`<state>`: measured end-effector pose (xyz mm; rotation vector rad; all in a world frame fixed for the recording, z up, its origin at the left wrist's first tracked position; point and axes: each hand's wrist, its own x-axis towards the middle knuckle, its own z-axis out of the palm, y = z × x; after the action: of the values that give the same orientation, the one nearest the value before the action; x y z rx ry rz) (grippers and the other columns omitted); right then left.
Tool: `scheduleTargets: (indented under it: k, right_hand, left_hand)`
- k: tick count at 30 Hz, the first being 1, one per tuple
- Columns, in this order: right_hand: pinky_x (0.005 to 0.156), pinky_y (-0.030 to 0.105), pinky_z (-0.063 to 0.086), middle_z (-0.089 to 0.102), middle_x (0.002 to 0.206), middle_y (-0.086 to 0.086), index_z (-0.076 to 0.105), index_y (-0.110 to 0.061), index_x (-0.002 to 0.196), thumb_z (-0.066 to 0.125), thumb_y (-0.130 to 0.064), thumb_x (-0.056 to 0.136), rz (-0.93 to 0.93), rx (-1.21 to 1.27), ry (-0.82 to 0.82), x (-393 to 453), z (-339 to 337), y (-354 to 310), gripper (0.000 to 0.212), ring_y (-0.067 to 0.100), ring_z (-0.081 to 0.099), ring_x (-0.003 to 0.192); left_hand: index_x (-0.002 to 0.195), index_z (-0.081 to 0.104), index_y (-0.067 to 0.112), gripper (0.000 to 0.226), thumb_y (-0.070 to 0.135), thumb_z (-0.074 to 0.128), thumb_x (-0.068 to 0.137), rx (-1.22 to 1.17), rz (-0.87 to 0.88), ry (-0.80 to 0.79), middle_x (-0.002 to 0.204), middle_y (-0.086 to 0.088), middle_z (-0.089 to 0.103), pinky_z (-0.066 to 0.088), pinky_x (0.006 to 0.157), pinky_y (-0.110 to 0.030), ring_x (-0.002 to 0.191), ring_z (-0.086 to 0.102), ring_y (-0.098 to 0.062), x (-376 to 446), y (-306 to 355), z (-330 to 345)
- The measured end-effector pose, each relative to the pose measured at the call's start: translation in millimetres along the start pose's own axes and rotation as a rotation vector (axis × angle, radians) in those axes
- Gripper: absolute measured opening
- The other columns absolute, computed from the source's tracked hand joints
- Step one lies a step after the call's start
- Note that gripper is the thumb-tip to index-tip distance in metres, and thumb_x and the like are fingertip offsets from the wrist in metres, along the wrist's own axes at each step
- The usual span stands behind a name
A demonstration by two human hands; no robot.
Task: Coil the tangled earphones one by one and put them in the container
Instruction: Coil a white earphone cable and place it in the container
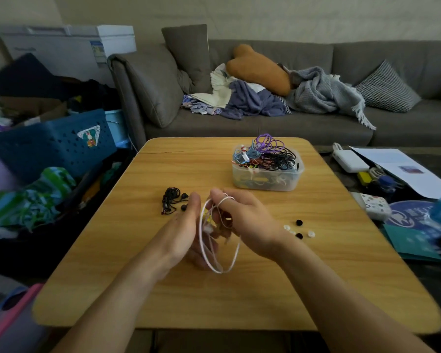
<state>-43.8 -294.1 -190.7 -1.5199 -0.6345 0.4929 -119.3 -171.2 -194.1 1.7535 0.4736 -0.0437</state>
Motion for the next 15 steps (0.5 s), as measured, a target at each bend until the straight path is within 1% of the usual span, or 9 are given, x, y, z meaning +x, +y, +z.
scheduleTargets:
  k: [2, 4, 5, 7, 8, 10, 12, 13, 15]
  right_hand:
    - [0.054, 0.028, 0.037, 0.055, 0.059, 0.002, 0.066, -0.018, 0.068, 0.052, -0.022, 0.101, 0.03, 0.174, 0.09, -2, 12, 4, 0.037, 0.014, 0.048, 0.054]
    - [0.053, 0.025, 0.042, 0.058, 0.056, 0.001, 0.066, -0.014, 0.067, 0.056, -0.019, 0.098, 0.1, 0.331, 0.183, -3, 22, 6, 0.032, 0.011, 0.052, 0.05]
    - [0.053, 0.024, 0.041, 0.056, 0.053, -0.002, 0.062, -0.014, 0.064, 0.057, -0.017, 0.097, 0.097, 0.325, 0.209, -3, 24, 9, 0.033, 0.008, 0.051, 0.048]
    - [0.054, 0.023, 0.04, 0.053, 0.052, -0.007, 0.057, -0.017, 0.062, 0.056, -0.017, 0.098, 0.025, 0.163, 0.199, -3, 24, 14, 0.036, 0.005, 0.049, 0.05]
    - [0.055, 0.021, 0.041, 0.054, 0.054, -0.006, 0.057, -0.017, 0.064, 0.055, -0.018, 0.099, -0.01, 0.09, 0.168, -2, 23, 14, 0.035, 0.005, 0.05, 0.053]
    - [0.057, 0.023, 0.045, 0.059, 0.063, 0.001, 0.06, -0.015, 0.071, 0.056, -0.023, 0.099, -0.026, 0.01, 0.084, -1, 22, 14, 0.03, 0.01, 0.055, 0.059]
    - [0.066, 0.035, 0.051, 0.066, 0.071, 0.009, 0.064, -0.016, 0.076, 0.058, -0.032, 0.093, -0.004, 0.006, 0.059, 1, 21, 16, 0.024, 0.018, 0.062, 0.069]
    - [0.07, 0.04, 0.053, 0.069, 0.074, 0.01, 0.065, -0.017, 0.078, 0.059, -0.034, 0.091, 0.005, 0.0, 0.058, 2, 21, 17, 0.023, 0.021, 0.065, 0.072]
    - [0.072, 0.04, 0.055, 0.072, 0.079, 0.008, 0.068, -0.013, 0.085, 0.06, -0.03, 0.094, -0.024, -0.096, 0.069, 1, 20, 19, 0.02, 0.02, 0.067, 0.072]
  left_hand:
    - [0.106, 0.068, 0.001, 0.076, 0.063, 0.025, 0.097, -0.295, -0.086, -0.148, 0.093, -0.03, 0.069, 0.059, 0.073, -0.048, 0.086, 0.068, -0.043, -8, 6, 7]
    - [0.104, 0.069, 0.007, 0.058, 0.052, 0.033, 0.1, -0.439, -0.08, -0.184, 0.082, -0.019, 0.071, 0.059, 0.069, -0.047, 0.077, 0.069, -0.035, -12, 9, 12]
    - [0.099, 0.069, 0.008, 0.049, 0.044, 0.036, 0.102, -0.465, -0.076, -0.161, 0.073, -0.013, 0.07, 0.059, 0.063, -0.043, 0.068, 0.069, -0.027, -12, 9, 14]
    - [0.09, 0.067, 0.008, 0.037, 0.032, 0.041, 0.101, -0.52, -0.079, -0.086, 0.061, -0.006, 0.064, 0.056, 0.052, -0.035, 0.054, 0.063, -0.02, -11, 10, 15]
    - [0.089, 0.067, 0.008, 0.032, 0.028, 0.044, 0.099, -0.558, -0.078, -0.04, 0.061, -0.007, 0.061, 0.055, 0.05, -0.033, 0.051, 0.06, -0.018, -9, 9, 14]
    - [0.094, 0.066, 0.006, 0.027, 0.026, 0.047, 0.098, -0.655, -0.087, 0.022, 0.07, -0.01, 0.062, 0.053, 0.048, -0.03, 0.054, 0.057, -0.018, -4, 10, 10]
    - [0.101, 0.063, 0.006, 0.025, 0.025, 0.046, 0.099, -0.747, -0.102, 0.044, 0.082, -0.015, 0.062, 0.054, 0.049, -0.029, 0.062, 0.059, -0.021, -2, 9, 7]
    - [0.102, 0.061, 0.007, 0.024, 0.025, 0.045, 0.099, -0.782, -0.107, 0.055, 0.084, -0.016, 0.061, 0.054, 0.05, -0.03, 0.065, 0.059, -0.023, -2, 9, 7]
    - [0.098, 0.061, 0.008, 0.026, 0.029, 0.047, 0.099, -0.806, -0.11, 0.093, 0.081, -0.014, 0.064, 0.054, 0.054, -0.03, 0.066, 0.061, -0.023, -2, 8, 8]
